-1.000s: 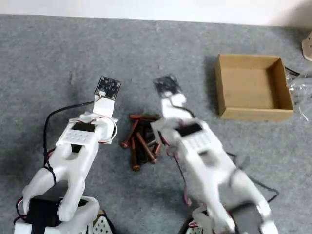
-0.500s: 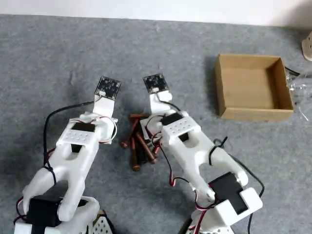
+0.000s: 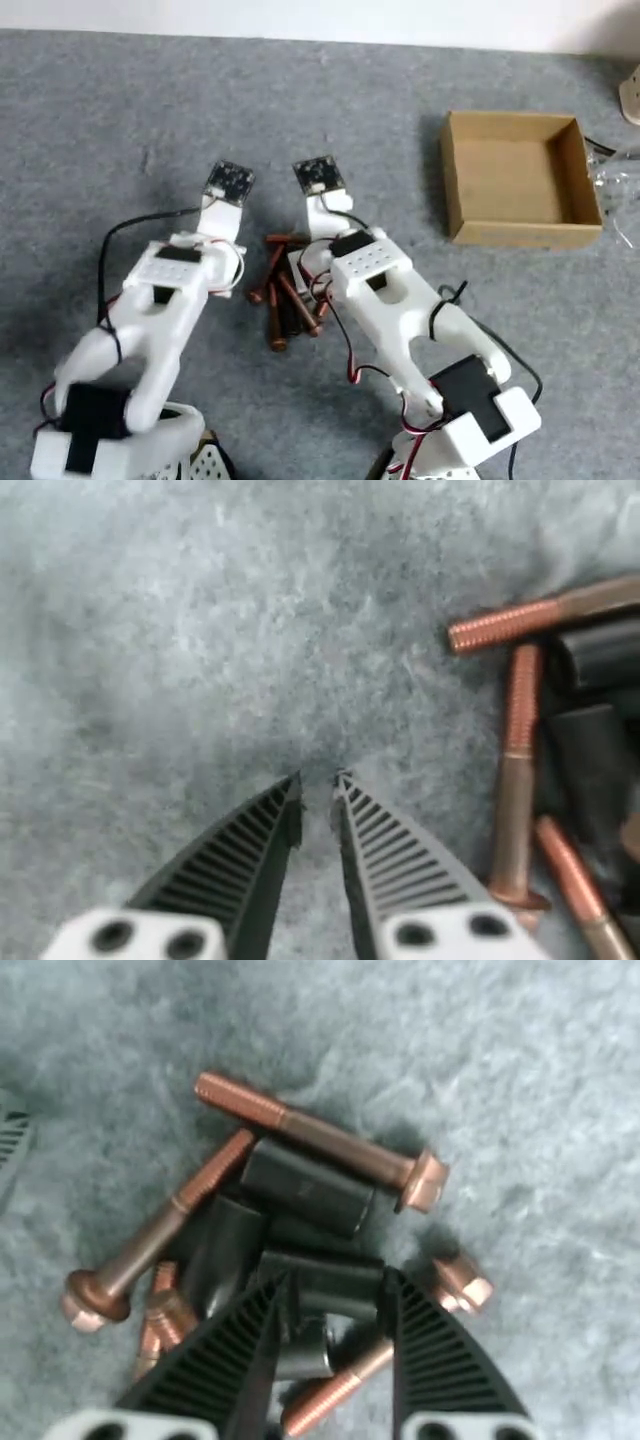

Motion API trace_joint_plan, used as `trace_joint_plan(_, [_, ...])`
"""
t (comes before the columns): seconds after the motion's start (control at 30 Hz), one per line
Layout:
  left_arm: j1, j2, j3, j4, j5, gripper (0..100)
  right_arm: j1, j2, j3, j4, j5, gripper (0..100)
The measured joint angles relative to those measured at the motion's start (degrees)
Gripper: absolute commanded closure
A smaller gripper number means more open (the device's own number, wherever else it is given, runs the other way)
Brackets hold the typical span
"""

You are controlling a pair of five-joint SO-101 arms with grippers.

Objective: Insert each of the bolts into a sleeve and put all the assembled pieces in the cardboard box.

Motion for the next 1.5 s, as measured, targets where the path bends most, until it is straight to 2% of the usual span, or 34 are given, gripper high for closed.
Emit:
trace_joint_plan(0.27, [0.0,9.1,-9.1,7.7,-0.9,94,-0.3,0.0,0.0,2.4,0.0,87.7])
trace_joint_plan(0.47, [0.0,9.1,-9.2,7.8,-1.1,94,-0.3,0.0,0.0,2.6,0.0,88.7])
trace_joint_plan(0.57, [0.0,9.1,-9.2,7.8,-1.1,94,-0.3,0.0,0.0,2.9,0.0,99.1])
trace_joint_plan(0.6, [0.0,9.1,-9.2,7.8,-1.1,94,-0.2,0.0,0.0,3.2,0.0,99.7])
trace_joint_plan(0.87, [0.0,9.1,-9.2,7.8,-1.1,94,0.0,1.1,0.1,4.2,0.2,99.4])
trace_joint_plan(1.03, [0.0,9.1,-9.2,7.8,-1.1,94,-0.1,-0.5,1.1,4.2,4.8,99.4])
trace_joint_plan(1.23, [0.0,9.1,-9.2,7.8,-1.1,94,-0.1,-12.2,9.0,4.8,5.7,99.4])
trace_joint_plan(1.5, [0.0,9.1,-9.2,7.8,-1.1,94,3.6,-41.1,27.3,-0.9,5.9,99.4])
